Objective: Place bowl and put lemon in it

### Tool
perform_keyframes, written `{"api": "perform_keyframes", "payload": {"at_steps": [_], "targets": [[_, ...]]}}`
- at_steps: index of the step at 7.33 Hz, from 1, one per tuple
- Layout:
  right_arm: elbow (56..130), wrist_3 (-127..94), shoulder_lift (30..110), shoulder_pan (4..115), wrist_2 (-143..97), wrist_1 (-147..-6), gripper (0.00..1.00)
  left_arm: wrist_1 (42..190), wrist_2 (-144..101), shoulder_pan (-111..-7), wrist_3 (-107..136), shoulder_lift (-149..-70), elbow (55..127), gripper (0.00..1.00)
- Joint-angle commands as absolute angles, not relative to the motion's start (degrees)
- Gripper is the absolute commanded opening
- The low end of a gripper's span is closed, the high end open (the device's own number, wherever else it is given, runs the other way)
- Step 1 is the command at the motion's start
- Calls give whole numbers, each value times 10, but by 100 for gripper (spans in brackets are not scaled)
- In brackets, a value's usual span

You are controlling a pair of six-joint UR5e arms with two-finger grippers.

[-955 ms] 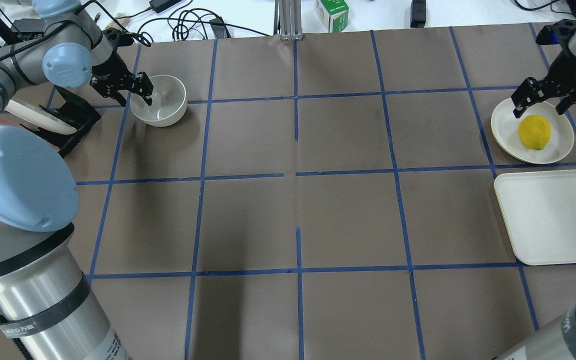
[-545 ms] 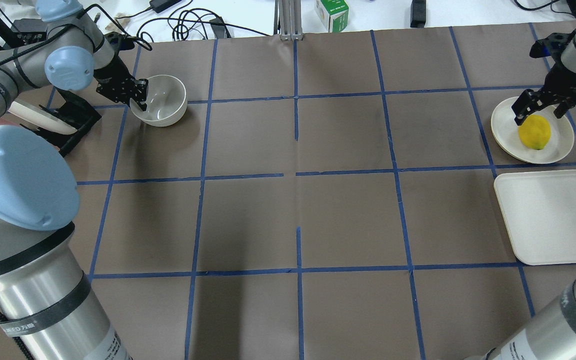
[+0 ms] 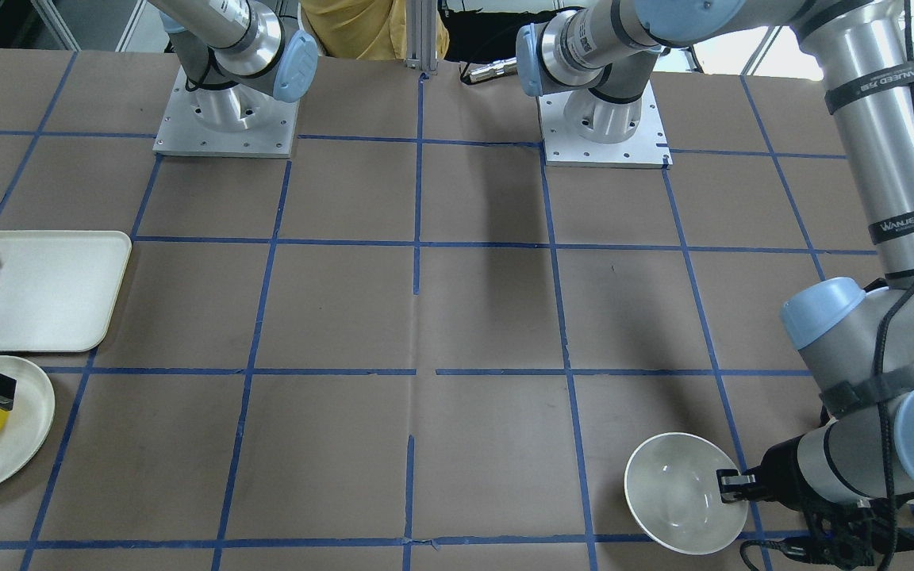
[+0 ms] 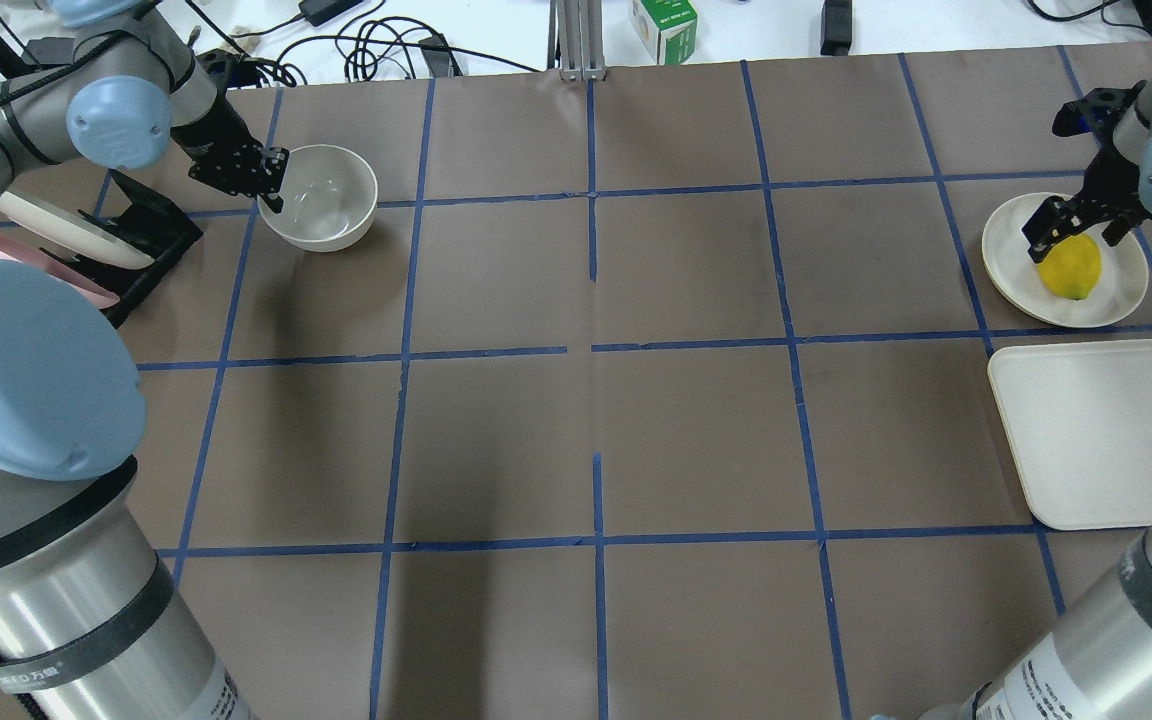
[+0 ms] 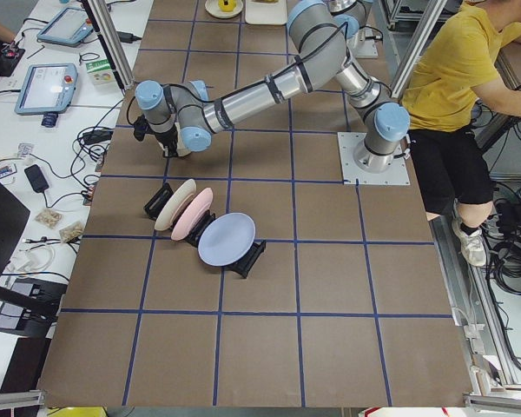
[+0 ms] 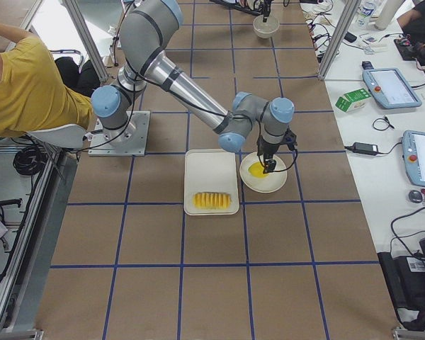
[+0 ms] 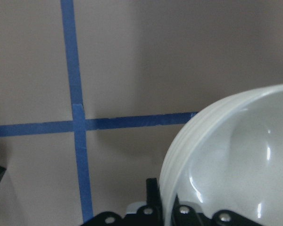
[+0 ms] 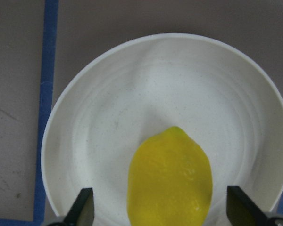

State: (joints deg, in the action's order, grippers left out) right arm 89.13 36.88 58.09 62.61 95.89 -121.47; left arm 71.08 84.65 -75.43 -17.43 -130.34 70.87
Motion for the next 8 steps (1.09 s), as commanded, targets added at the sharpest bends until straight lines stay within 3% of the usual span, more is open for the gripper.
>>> {"api": "perform_keyframes", "payload": {"at_steps": [1,2,3,4,8], "targets": [[890,379,569,625,970,-1222,100,736,839,-780,-171,-1268,729,0],[889,370,569,626,965,-1221,74,746,827,-808,-130,-1246,752,0],[885,343,568,626,967,-1213,28,738,821,-856,-80,-1219,786,0],[883,333,576,626,968,-1196,3,726,823,-894,-20,-1199,823,0],[882,188,721,635,916,-1008,0,535,830,-1010,198,-1162,1005,0]]}}
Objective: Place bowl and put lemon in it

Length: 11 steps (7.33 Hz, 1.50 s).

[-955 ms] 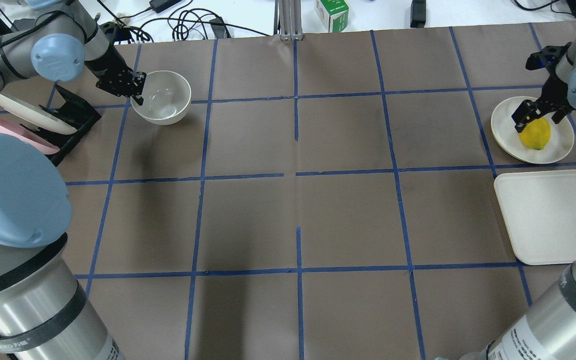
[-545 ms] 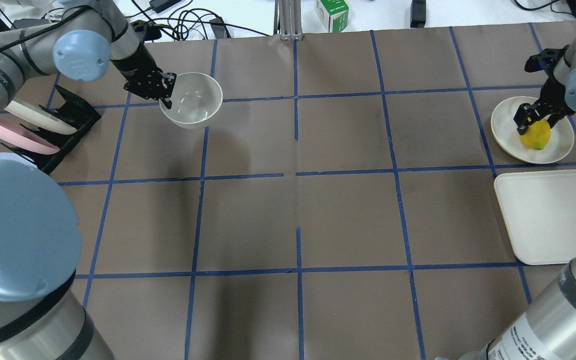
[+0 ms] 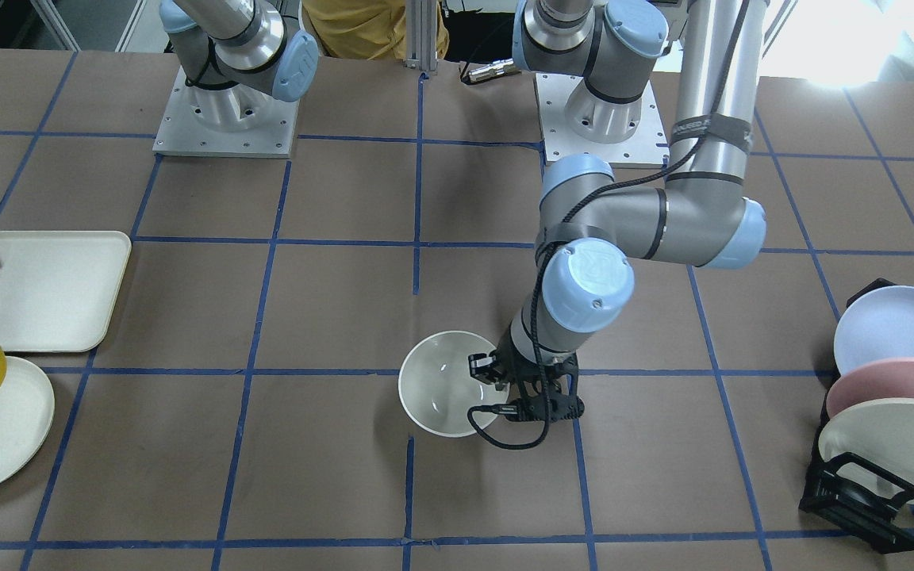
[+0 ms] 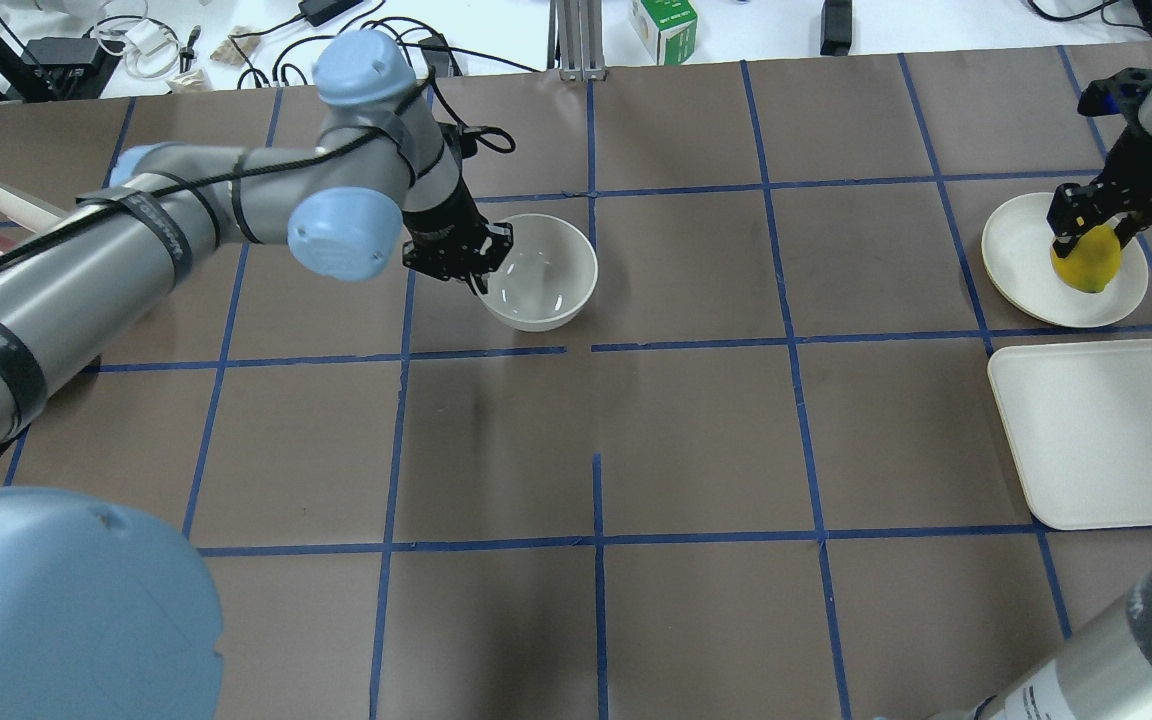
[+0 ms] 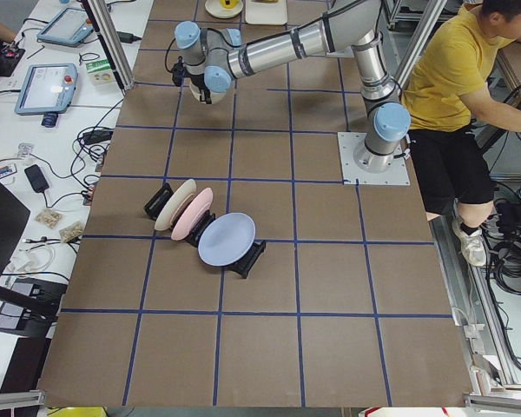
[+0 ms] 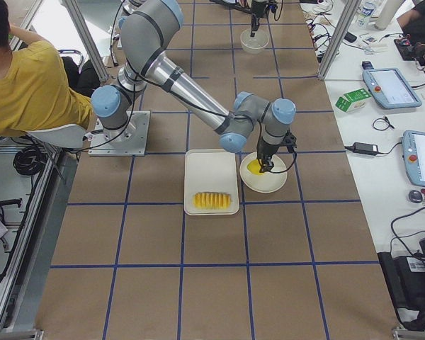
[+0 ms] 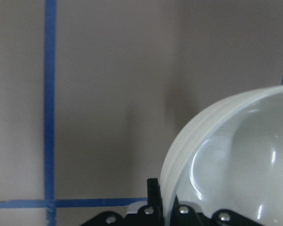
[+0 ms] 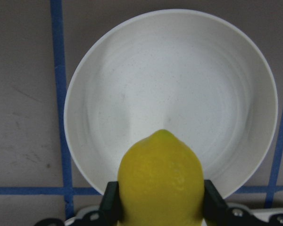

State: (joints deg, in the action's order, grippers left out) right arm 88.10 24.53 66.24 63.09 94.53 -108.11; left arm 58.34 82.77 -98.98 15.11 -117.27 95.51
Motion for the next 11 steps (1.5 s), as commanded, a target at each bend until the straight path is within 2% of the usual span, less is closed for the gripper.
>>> {"api": "perform_keyframes", "payload": {"at_steps": [1,4,5,6,7,8,10,11], "targets": [[887,177,760,646,899,-943,0,534,831,-1026,213,-1156,1012,0],[882,19,779,778,840,-921,0,539,846,-1049,217,-1151,1008,0],[882,-39,778,834,845,-933,0,533,843,-1049,217,-1157,1006,42],[882,-73,776,865,846,-951,0,532,836,-1040,217,-1151,1005,78],[883,-76,775,873,842,-952,0,538,840,-1033,208,-1142,992,91],[883,-76,774,882,836,-957,0,592,844,-1012,207,-1122,960,99],[883,-100,755,944,831,-1011,0,812,878,-970,119,-1067,859,100],[883,-149,738,981,832,-1057,0,859,908,-957,50,-1037,850,100]]}}
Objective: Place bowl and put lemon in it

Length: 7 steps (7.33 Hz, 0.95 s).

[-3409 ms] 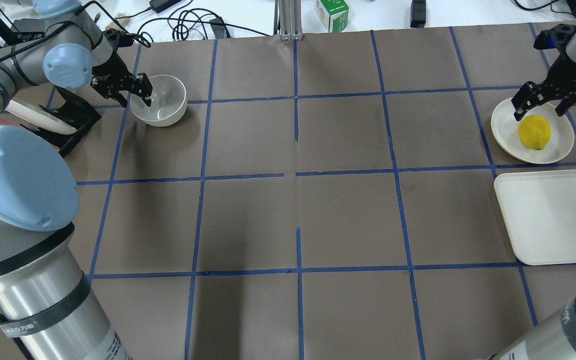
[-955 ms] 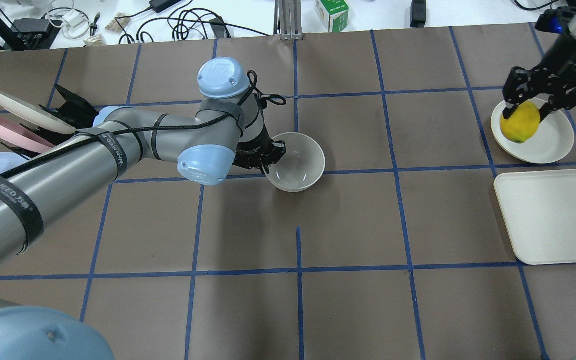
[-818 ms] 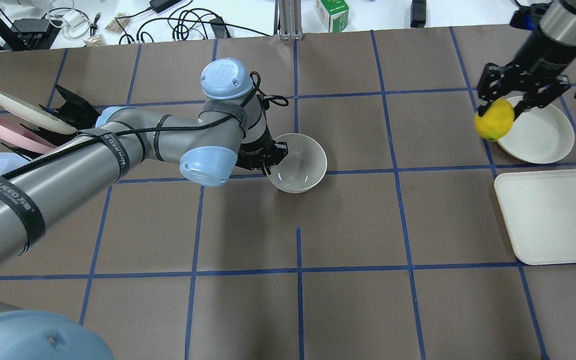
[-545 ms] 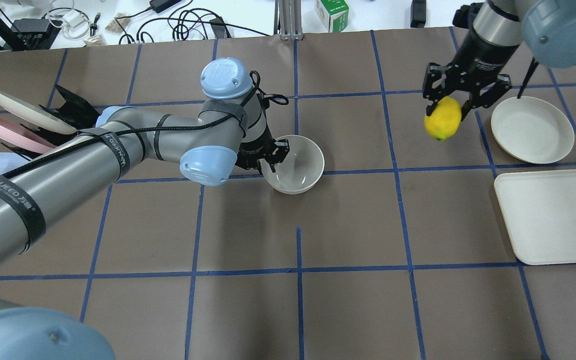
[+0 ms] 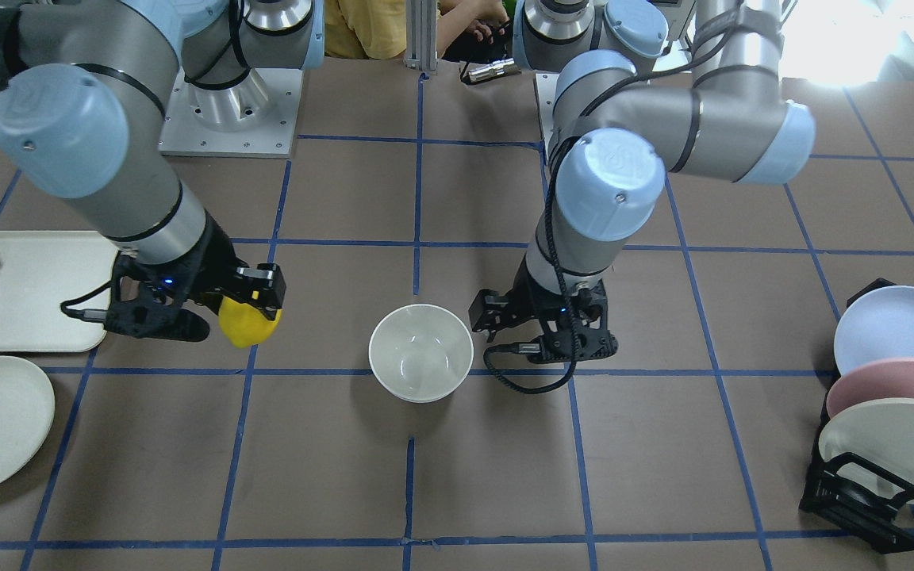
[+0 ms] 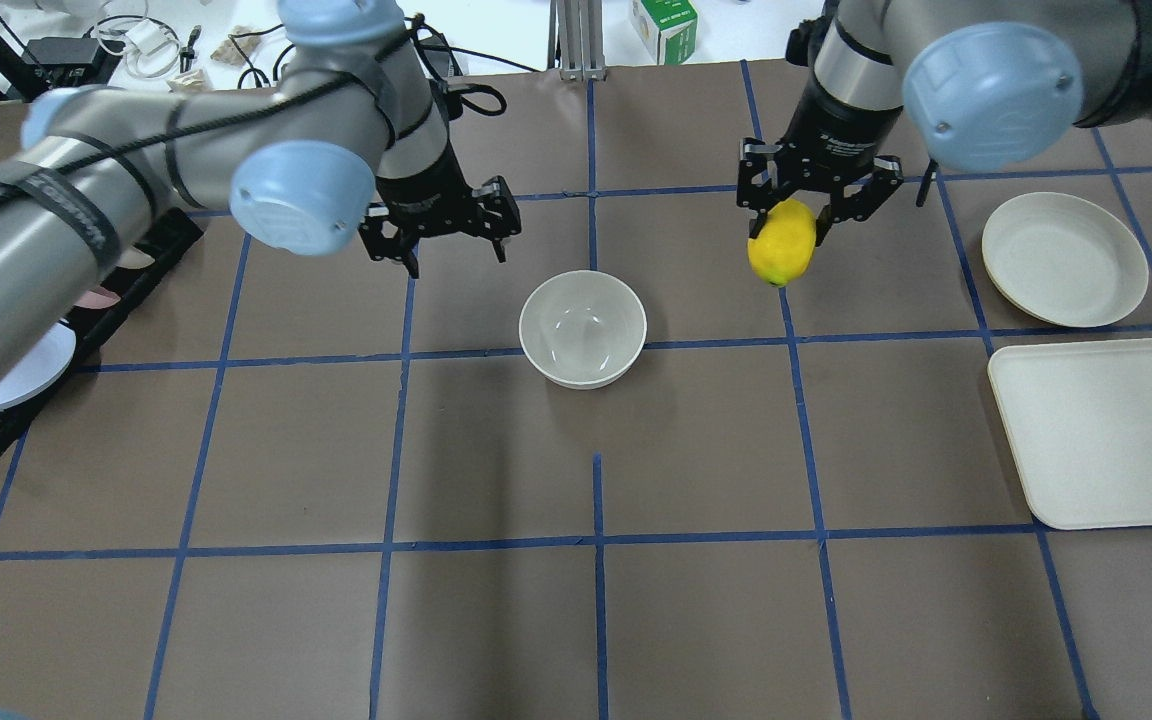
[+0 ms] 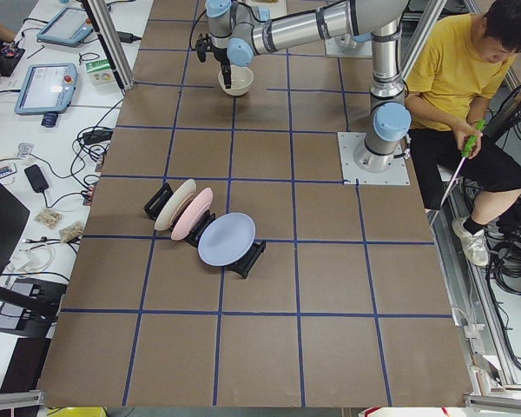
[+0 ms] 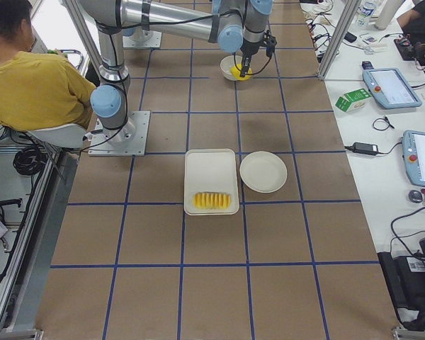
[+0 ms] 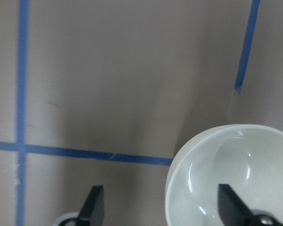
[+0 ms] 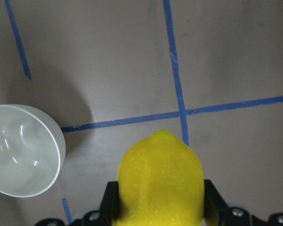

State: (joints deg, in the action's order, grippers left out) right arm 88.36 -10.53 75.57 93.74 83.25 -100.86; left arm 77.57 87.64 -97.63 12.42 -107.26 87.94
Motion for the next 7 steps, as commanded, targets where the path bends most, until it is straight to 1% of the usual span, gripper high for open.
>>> {"api": "perform_keyframes", "payload": {"at_steps": [1,2,4,5,7], "targets": [[883,-170,708,1013,832,-1095,0,862,910,-939,8,-1014,851,100],[886,-174,683,1046,838,-1132,0,857,900,-913,-30,-997,850,100],[887,-173,646,1085,840,-1175,0,858,898,-901,-34,-969,861,100],[889,-174,638,1092,839,-1173,0,857,898,-900,-35,-960,874,100],[893,-163,625,1096,832,-1169,0,854,901,-900,-33,-966,869,100]]}}
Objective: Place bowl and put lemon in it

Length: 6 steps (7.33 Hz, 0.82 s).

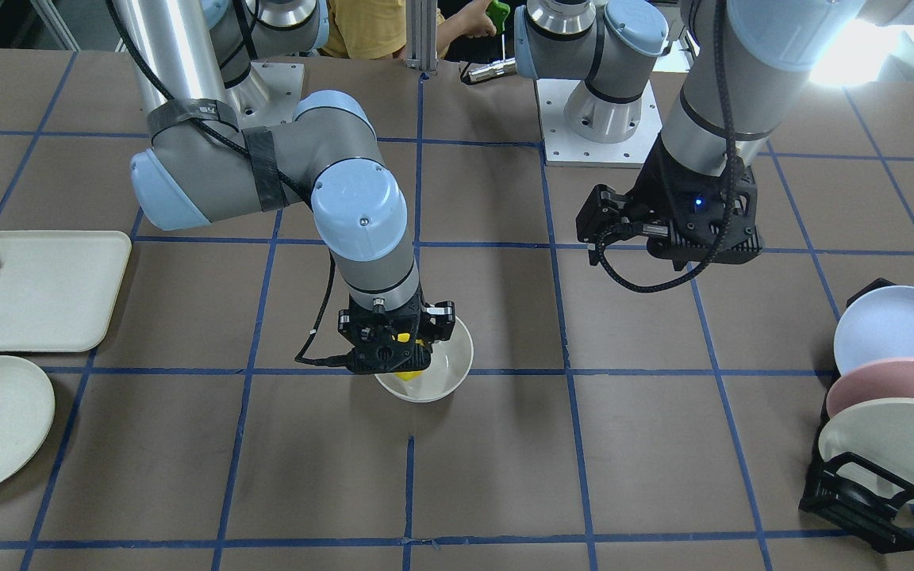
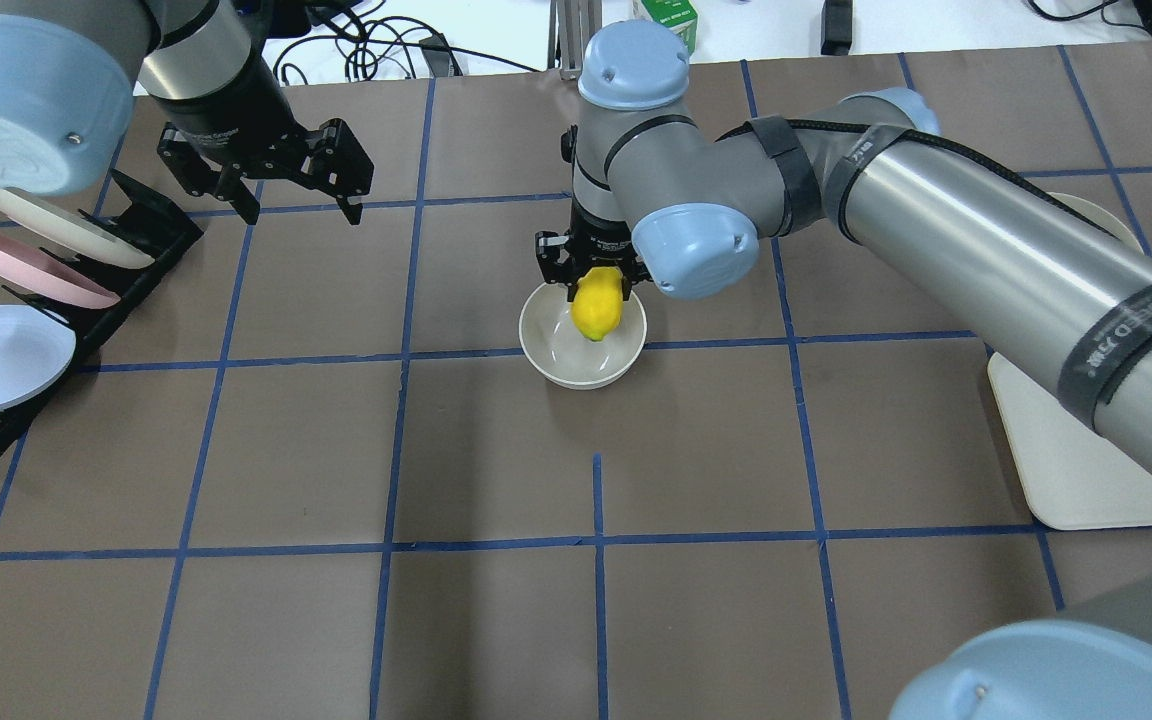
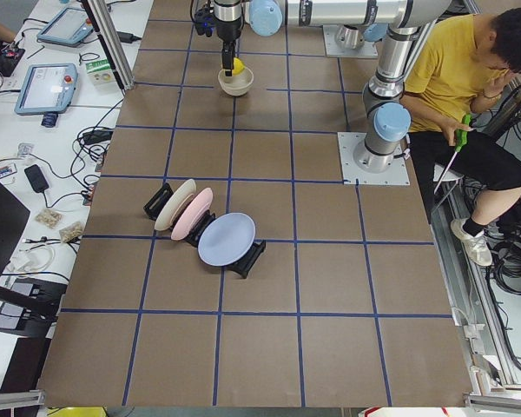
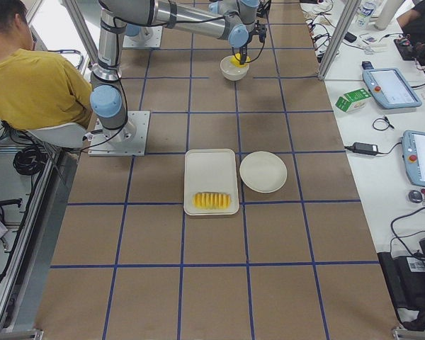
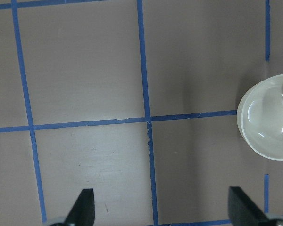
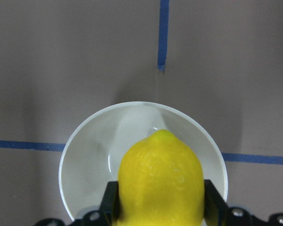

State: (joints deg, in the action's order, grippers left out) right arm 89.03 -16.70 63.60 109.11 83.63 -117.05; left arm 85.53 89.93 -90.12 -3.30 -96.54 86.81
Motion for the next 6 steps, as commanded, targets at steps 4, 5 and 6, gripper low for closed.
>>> {"api": "perform_keyframes", "payload": {"at_steps": [4,5,6], "targets": [[903,-163,593,1108,835,-1200,43,854,898,-897,-32,-961,869,100],[904,-170,591,1109,832,-1222,75,854,901,-902,-27,-960,865,100],[904,-172,592,1108,838,-1225,95,855,899,-904,-27,-962,871,100]]}}
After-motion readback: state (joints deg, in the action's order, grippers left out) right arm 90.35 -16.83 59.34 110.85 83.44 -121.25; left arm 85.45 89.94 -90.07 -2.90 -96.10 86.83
